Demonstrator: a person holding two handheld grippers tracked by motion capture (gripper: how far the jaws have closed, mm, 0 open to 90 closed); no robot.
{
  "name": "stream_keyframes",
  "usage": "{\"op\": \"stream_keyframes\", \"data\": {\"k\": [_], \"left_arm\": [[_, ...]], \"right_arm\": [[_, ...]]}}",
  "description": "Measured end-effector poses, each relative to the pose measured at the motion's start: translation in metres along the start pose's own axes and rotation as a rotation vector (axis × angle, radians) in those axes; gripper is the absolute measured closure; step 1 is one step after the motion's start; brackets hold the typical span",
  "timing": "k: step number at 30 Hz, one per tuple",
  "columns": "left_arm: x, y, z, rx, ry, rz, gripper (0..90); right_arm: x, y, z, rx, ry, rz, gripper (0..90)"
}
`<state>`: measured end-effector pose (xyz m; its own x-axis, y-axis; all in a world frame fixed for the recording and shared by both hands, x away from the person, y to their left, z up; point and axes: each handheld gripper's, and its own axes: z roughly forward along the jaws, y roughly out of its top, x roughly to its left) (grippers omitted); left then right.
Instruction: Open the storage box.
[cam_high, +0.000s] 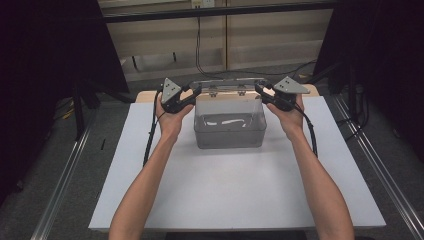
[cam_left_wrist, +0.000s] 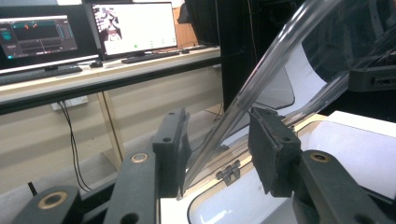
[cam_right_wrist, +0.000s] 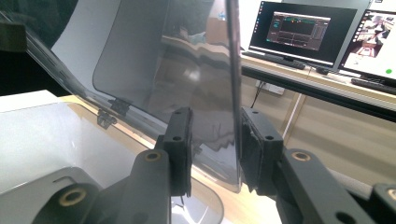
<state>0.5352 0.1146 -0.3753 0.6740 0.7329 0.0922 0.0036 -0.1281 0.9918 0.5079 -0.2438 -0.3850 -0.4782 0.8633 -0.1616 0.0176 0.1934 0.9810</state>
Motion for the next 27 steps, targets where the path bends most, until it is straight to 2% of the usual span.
{"op": "stream_keyframes", "data": {"k": [1,3,7,10,11,12,15,17,20,22,24,27], "left_arm": [[0.001,-0.001,0.002,0.005,-0.007,-0.007,58.5],[0.004,-0.002,0.005,-0.017,-0.014,-0.031,59.6],[0.008,-0.005,0.006,0.003,-0.008,-0.015,62.6],[0.012,-0.007,0.008,0.004,-0.002,-0.035,62.6],[0.012,-0.007,0.008,0.004,-0.002,-0.035,62.6],[0.014,-0.008,0.01,0.022,-0.003,-0.011,62.6],[0.014,-0.009,0.012,0.028,-0.011,-0.007,62.3],[0.011,-0.01,0.019,0.041,-0.026,0.019,61.4],[0.014,-0.011,0.02,0.029,-0.022,-0.016,62.1],[0.014,-0.012,0.021,0.029,-0.017,-0.022,63.0],[0.017,-0.016,0.023,0.055,-0.01,0.0,62.0],[0.019,-0.018,0.025,0.055,-0.002,-0.013,60.8]], "right_arm": [[-0.001,0.001,0.001,0.004,-0.002,0.0,65.5],[-0.001,0.003,0.003,0.006,-0.005,-0.006,65.8],[-0.003,0.004,0.005,0.004,-0.008,0.0,65.8],[-0.003,0.004,0.006,0.001,-0.011,0.009,65.8],[-0.004,0.004,0.006,0.002,-0.011,0.006,65.8],[-0.004,0.005,0.007,0.005,-0.008,0.009,65.8],[-0.004,0.006,0.008,0.005,-0.009,0.008,65.9],[-0.006,0.008,0.01,0.008,-0.012,0.006,65.9],[-0.007,0.008,0.012,0.004,-0.015,0.015,65.9],[-0.008,0.008,0.013,0.001,-0.016,0.016,65.9],[-0.008,0.009,0.014,0.005,-0.015,0.015,66.0],[-0.008,0.009,0.014,0.005,-0.015,0.015,66.0]]}}
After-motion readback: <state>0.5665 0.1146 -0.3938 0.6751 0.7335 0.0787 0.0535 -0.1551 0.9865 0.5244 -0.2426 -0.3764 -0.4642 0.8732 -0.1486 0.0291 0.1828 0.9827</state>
